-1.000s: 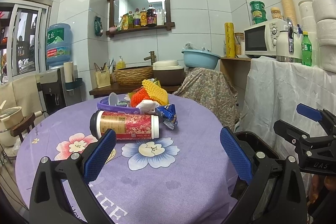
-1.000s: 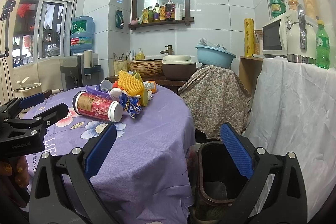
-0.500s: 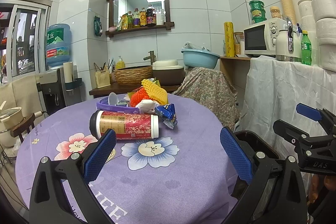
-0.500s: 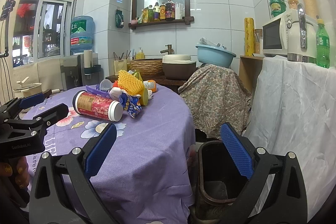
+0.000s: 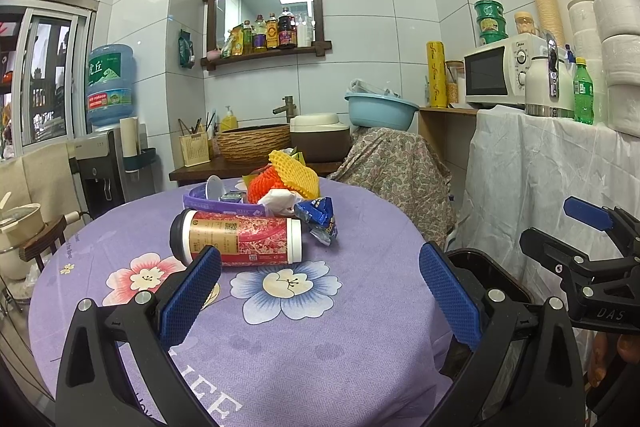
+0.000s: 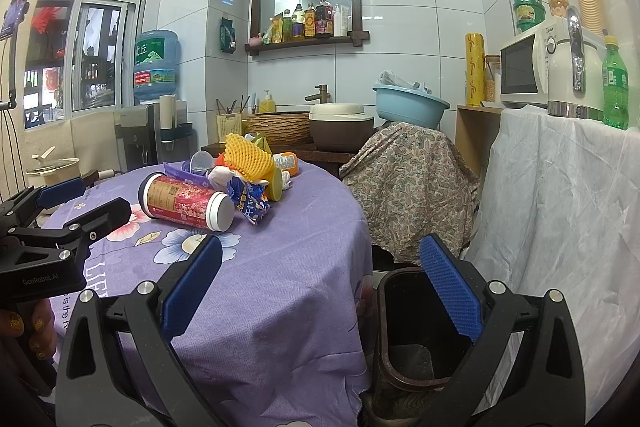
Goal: Collect trash
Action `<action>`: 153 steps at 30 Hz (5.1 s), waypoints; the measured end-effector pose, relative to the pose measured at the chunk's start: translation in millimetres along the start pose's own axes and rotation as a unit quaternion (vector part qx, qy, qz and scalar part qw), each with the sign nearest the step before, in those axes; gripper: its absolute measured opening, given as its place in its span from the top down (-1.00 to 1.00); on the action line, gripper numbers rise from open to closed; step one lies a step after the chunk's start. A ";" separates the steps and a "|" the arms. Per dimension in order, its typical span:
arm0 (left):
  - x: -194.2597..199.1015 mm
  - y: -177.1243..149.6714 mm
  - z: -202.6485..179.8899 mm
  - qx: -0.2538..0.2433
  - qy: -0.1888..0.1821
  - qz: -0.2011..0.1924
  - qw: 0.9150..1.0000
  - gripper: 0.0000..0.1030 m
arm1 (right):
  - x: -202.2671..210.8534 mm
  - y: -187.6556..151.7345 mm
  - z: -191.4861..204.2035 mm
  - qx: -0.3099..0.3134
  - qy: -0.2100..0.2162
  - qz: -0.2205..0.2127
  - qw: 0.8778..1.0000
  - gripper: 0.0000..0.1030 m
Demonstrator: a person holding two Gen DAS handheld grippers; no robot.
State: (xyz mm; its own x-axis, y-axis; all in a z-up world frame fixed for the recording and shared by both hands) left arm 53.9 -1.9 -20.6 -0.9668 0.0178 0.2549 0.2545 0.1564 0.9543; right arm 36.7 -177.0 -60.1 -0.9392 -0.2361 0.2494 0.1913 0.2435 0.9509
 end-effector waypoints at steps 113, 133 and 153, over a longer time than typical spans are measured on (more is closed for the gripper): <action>-64.4 2.2 178.2 0.099 0.125 0.126 0.979 -0.89 | -136.4 123.5 133.9 0.152 0.269 0.009 0.951 -0.60; -211.0 11.7 23.5 0.051 -0.033 0.233 0.971 -0.75 | -81.9 69.1 -31.5 0.078 0.068 0.034 0.994 -0.60; -136.2 -10.4 72.2 0.125 -0.037 0.242 0.961 0.58 | -91.5 24.1 -57.4 0.028 0.066 0.055 0.996 -0.60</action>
State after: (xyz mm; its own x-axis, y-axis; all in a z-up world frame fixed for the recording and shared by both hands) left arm 181.2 65.4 -76.6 -0.7376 0.2172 0.6393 0.6708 0.3438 0.6572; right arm 143.6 -203.6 -49.5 -0.8669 -0.3266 0.3766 0.2707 0.3259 0.9058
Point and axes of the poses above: each gripper's, at about its wrist camera, not at the fingertips, and x roughly against the way its jaws point, z to its left, y to its top, the point moved 6 cm from there along -x, roughly the way its jaws point, and after that the axes turned 13 degrees about x, right-handed, at the moved point
